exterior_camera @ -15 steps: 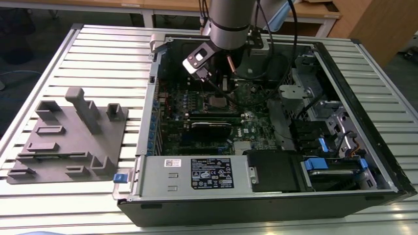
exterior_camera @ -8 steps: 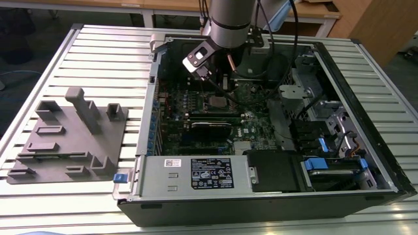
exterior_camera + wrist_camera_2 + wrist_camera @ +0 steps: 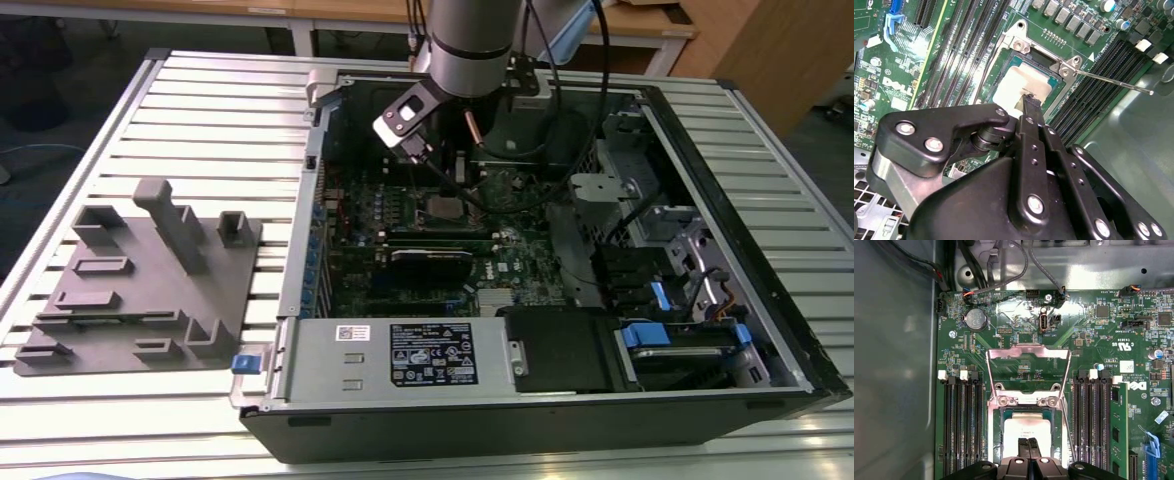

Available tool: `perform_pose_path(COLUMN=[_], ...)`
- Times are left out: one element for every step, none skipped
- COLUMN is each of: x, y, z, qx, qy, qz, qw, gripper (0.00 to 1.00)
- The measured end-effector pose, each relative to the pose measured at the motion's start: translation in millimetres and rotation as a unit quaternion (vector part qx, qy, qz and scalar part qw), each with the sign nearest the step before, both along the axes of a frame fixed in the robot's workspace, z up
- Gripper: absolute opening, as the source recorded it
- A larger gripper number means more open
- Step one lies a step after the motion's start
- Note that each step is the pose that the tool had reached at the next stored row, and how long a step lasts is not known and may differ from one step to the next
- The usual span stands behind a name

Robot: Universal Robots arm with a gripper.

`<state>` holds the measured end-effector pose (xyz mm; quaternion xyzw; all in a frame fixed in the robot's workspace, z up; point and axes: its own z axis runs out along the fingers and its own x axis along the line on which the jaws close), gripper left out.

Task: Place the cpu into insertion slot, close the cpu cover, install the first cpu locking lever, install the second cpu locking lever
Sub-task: 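Close the cpu cover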

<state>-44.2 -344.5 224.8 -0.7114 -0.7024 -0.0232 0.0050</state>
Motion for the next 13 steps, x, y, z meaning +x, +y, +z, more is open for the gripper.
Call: perform_pose_path(x=[0.0, 0.0, 0.0, 0.0, 0.0, 0.0, 0.0, 0.0, 0.0, 0.0, 0.0, 0.0, 0.0], y=[0.0, 0.0, 0.0, 0.0, 0.0, 0.0, 0.0, 0.0, 0.0, 0.0, 0.0, 0.0, 0.0], z=[0.3, 0.6, 0.6, 0.7, 0.7, 0.7, 2.0, 3.2, 3.2, 3.2, 3.2, 3.2, 3.2], qx=[-0.0002, -0.0001, 0.0000, 0.0000, 0.0001, 0.0001, 0.0000, 0.0000, 0.0000, 0.0000, 0.0000, 0.0000, 0.0000], qy=[0.0001, 0.0001, 0.0000, 0.0000, -0.0001, 0.0000, 0.0000, 0.0000, 0.0000, 0.0000, 0.0000, 0.0000, 0.0000], qz=[0.000, 0.000, 0.000, 0.000, 0.000, 0.000, 0.000, 0.000, 0.000, 0.000, 0.000, 0.000, 0.000], qw=[1.0000, 1.0000, 1.0000, 1.0000, 1.0000, 1.0000, 1.0000, 1.0000, 1.0000, 1.0000, 1.0000, 1.0000, 1.0000], gripper=[0.11, 0.11, 0.11, 0.11, 0.11, 0.11, 0.11, 0.11, 0.11, 0.11, 0.11, 0.11, 0.11])
